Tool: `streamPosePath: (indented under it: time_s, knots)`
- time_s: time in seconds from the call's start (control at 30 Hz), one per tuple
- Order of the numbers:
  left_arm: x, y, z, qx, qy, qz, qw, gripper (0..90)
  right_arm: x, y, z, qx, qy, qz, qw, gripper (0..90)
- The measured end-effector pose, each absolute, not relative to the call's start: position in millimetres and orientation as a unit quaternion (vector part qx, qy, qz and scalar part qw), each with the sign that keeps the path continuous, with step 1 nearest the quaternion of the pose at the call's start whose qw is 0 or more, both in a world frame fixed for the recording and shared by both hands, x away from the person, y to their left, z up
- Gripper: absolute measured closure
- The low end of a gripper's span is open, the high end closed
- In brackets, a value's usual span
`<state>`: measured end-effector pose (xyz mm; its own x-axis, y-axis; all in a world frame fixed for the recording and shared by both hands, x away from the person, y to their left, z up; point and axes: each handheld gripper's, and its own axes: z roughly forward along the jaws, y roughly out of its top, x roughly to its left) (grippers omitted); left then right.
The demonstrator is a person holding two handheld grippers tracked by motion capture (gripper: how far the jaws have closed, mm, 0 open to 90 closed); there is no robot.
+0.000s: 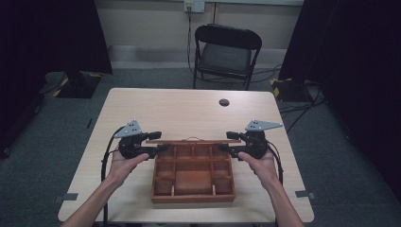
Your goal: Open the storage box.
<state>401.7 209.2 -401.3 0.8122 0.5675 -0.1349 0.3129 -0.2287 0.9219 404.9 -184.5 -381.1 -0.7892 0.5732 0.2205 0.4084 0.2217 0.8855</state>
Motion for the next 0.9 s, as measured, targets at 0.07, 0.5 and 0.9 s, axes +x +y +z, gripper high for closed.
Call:
streamPosePath:
  time_s: [0.07,0.5,0.9]
  knots:
    - [403.0,209.3,-401.1,0.772,0.289,0.112,0.555,38.7,406.4,-184.5,-380.9,0.317,0.775,0.542,0.077,33.8]
    - [411.5,211.2,-405.2,0.768,0.302,0.115,0.553,40.9,418.7,-184.3,-381.1,0.324,0.772,0.543,0.071,36.8]
    - [422.4,213.2,-412.2,0.773,0.316,0.116,0.538,46.1,428.8,-183.9,-385.6,0.337,0.763,0.547,0.075,37.4]
